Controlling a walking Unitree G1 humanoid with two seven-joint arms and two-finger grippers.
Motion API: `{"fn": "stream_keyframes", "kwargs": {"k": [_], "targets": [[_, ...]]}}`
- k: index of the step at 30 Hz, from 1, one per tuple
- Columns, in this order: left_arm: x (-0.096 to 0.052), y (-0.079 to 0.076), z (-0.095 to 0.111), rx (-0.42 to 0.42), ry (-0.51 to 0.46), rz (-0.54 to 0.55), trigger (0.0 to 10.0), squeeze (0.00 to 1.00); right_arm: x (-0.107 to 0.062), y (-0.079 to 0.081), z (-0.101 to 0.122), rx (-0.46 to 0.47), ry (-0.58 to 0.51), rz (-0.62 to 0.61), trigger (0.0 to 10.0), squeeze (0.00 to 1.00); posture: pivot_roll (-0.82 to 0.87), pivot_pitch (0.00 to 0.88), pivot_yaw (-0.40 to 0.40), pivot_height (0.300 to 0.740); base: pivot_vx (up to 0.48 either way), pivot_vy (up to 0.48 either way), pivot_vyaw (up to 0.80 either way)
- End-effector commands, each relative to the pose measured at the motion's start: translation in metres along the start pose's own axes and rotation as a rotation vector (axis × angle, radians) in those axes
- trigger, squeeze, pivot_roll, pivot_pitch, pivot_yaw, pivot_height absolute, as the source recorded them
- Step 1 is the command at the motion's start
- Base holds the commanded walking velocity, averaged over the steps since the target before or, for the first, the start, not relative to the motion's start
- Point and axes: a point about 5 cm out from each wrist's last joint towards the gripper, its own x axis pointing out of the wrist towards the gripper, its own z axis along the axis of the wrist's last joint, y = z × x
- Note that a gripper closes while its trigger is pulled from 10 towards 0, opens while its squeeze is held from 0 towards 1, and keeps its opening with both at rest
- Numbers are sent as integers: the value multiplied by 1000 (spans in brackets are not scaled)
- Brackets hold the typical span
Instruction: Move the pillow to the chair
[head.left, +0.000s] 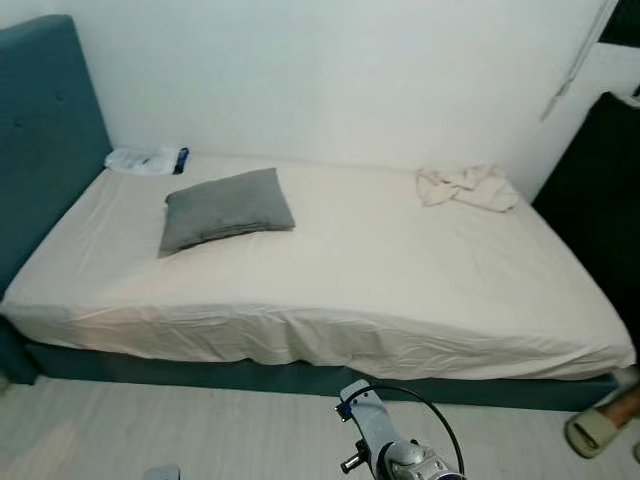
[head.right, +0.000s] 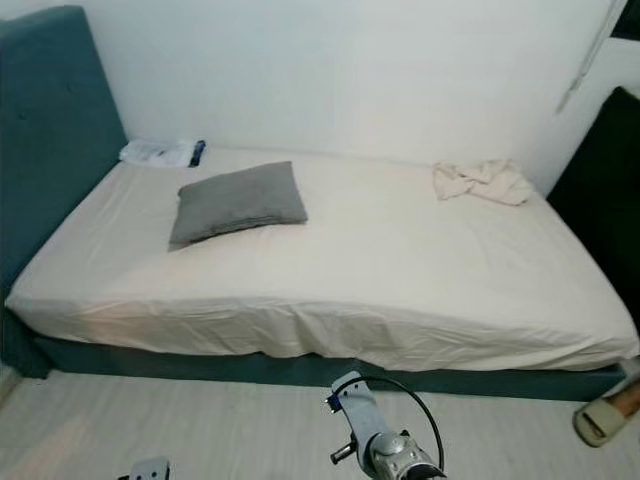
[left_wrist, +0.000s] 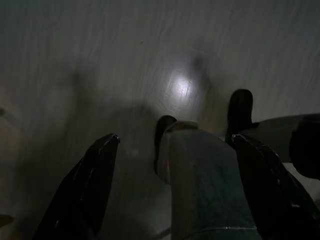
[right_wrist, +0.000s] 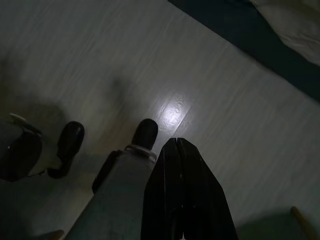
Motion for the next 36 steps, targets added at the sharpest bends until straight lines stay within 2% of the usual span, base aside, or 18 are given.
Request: {"fn": "stream_keyframes", "kwargs": {"k": [1,8,12,21,36], "targets": [[1,-2,1,11,4,-7,10000,0,-1,-5,0,-16,4,-9,10000,0,27,7,-75,740,0,0,-650],[2,-6,6,22,-2,1,10000,0,-1,-7,-1,-20,8,-9,10000,0,23,3,-90,740,0,0,-701],[3,-11,7,1,-14,-14,10000,0,-2,-9,0,-20,7,-11,10000,0,26,2,-99,740,0,0,-700],[2,-13,5,-5,-8,-18,10000,0,-2,-8,2,-25,-1,-5,10000,0,26,4,-98,740,0,0,0],[3,-15,6,42,-5,-39,10000,0,-2,-12,7,9,-36,-19,10000,0,5,4,-87,740,0,0,0]]}}
